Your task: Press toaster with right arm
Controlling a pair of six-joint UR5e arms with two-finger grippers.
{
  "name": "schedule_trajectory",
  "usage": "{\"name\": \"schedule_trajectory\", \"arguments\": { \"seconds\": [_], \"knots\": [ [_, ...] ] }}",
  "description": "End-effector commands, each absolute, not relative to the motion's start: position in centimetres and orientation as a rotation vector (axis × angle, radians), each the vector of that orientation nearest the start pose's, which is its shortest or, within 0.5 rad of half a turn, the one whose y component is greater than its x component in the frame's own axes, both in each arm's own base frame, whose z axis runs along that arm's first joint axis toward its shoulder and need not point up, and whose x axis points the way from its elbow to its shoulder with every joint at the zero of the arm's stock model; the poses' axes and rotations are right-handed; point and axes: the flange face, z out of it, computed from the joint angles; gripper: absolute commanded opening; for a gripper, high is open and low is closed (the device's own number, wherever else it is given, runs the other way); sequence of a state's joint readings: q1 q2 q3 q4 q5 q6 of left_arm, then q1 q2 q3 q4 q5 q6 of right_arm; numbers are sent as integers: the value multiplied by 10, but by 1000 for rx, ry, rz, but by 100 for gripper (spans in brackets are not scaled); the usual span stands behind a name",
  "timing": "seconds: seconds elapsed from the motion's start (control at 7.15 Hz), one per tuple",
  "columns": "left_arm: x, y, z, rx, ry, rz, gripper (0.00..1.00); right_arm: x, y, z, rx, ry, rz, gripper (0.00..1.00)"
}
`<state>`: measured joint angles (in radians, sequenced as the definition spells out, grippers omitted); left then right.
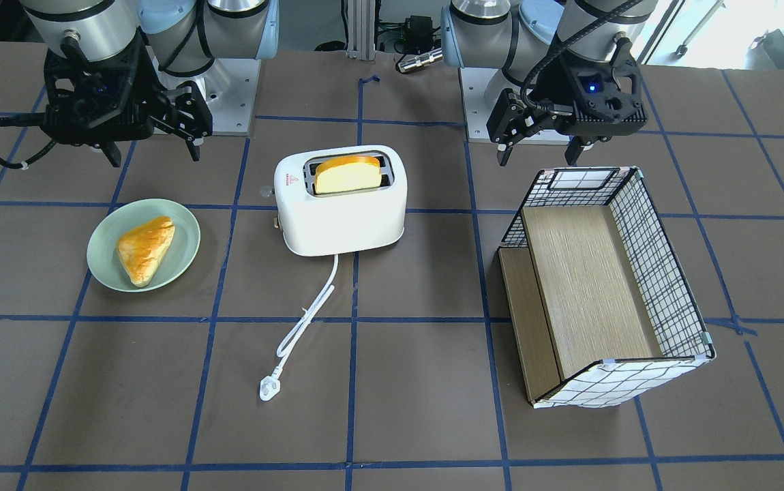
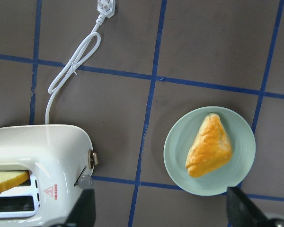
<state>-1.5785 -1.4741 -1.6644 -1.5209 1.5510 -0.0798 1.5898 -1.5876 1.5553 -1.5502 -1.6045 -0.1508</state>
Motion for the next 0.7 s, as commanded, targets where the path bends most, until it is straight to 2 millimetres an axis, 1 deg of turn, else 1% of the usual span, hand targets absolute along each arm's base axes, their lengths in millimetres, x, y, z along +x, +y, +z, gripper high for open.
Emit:
{"name": "schedule_trajectory", "arguments": {
  "seconds": [0.0,0.14,0.28,0.56],
  "knots": [
    [-139,-455,493,-113,3159,-84,100,114,-495,500,-289,3167,-93,99],
    [-139,-455,492,-113,3159,-81,100,106,-493,500,-185,3171,-68,100],
    [-139,-455,493,-113,3159,-84,100,109,-490,501,-59,3164,-59,100],
    [-139,-455,492,-113,3161,-81,100,107,-492,500,-120,3169,-71,100]
  ]
}}
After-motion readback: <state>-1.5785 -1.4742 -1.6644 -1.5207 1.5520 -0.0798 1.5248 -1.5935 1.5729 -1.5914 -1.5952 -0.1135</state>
